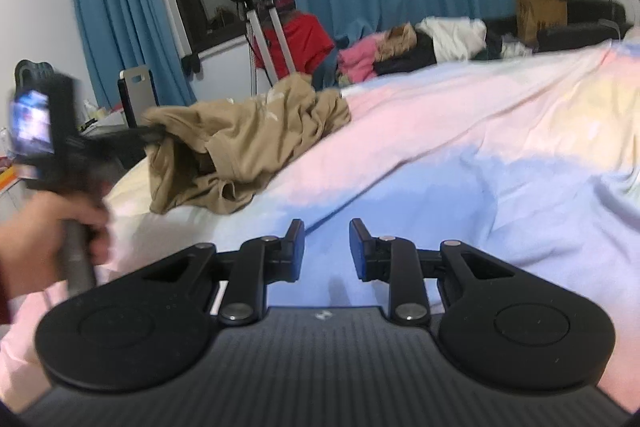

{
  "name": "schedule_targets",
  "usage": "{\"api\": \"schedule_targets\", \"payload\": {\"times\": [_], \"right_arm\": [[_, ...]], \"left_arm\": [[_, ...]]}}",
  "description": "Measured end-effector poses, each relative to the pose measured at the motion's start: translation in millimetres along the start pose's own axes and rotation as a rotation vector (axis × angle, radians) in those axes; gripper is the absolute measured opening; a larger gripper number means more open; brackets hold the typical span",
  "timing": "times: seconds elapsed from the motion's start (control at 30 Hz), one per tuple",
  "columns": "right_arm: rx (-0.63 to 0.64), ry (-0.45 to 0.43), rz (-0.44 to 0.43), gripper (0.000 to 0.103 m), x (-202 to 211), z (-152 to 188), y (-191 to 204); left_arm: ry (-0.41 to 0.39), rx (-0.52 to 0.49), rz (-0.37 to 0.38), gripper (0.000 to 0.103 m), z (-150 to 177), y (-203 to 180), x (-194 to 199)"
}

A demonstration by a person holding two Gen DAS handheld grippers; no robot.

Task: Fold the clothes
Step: 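Lift the tan shirt with the left gripper while the right gripper approaches it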

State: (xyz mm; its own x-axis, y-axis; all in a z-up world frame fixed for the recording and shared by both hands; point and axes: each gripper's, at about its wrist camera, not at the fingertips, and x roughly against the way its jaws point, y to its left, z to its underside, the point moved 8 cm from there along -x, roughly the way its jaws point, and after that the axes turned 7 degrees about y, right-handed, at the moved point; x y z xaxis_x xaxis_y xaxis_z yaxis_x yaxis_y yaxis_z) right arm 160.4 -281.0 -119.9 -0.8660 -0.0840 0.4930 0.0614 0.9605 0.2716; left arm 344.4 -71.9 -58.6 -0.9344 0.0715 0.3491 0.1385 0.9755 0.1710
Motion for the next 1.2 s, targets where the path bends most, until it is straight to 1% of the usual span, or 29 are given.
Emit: {"api": "schedule_targets", "payload": {"times": [0.13,0.27,0.5,0.57,0.63,0.7,0.77,0.87,0.9,0.93,1.0,1.07,1.13,1.2], "right_arm": [[0.018,-0.06,-0.004,0.029,15.2,-10.0,5.2],[0.044,-0.121,-0.025,0.029,37.0,-17.1,13.6],[0.106,-0.203,-0.076,0.029,90.8,-25.5,31.7],[0.111,-0.203,-0.089,0.029,105.6,-24.8,37.1],[0.11,-0.18,-0.115,0.029,117.6,-20.4,44.4],[0.114,-0.162,-0.159,0.029,127.4,-15.4,53.9],[0.147,-0.129,-0.225,0.029,131.0,-7.8,69.4],[0.196,-0.021,-0.329,0.033,121.5,12.9,95.4],[0.216,0.026,-0.344,0.039,114.8,21.9,102.1],[0.239,0.073,-0.355,0.048,107.9,30.9,108.7],[0.318,0.156,-0.354,0.054,92.2,48.3,121.1],[0.42,0.224,-0.348,0.054,77.8,66.7,132.2],[0.509,0.267,-0.31,0.054,62.3,80.4,137.6],[0.563,0.318,-0.296,0.053,48.8,92.5,141.7]], "left_arm": [[-0.052,0.057,0.064,0.011,-24.1,5.9,73.8],[-0.115,0.069,0.121,0.011,-32.9,-3.3,158.0],[-0.167,0.141,0.236,0.01,-27.3,-10.4,276.0],[-0.183,0.17,0.255,0.01,-18.6,-6.4,304.8],[-0.198,0.19,0.253,0.011,-11.3,-1.1,322.8],[-0.198,0.206,0.237,0.011,-3.4,3.4,328.5],[-0.182,0.237,0.223,0.011,4.7,10.2,323.6],[-0.151,0.293,0.204,0.011,17.0,26.0,303.2],[-0.14,0.305,0.196,0.011,21.7,31.1,297.0],[-0.128,0.315,0.188,0.011,26.8,36.2,290.8],[-0.096,0.328,0.172,0.012,38.2,46.4,278.5],[-0.064,0.34,0.158,0.012,49.8,55.8,266.3],[-0.029,0.352,0.145,0.013,62.4,61.7,255.2],[-0.001,0.358,0.133,0.013,72.0,66.5,244.4]]}}
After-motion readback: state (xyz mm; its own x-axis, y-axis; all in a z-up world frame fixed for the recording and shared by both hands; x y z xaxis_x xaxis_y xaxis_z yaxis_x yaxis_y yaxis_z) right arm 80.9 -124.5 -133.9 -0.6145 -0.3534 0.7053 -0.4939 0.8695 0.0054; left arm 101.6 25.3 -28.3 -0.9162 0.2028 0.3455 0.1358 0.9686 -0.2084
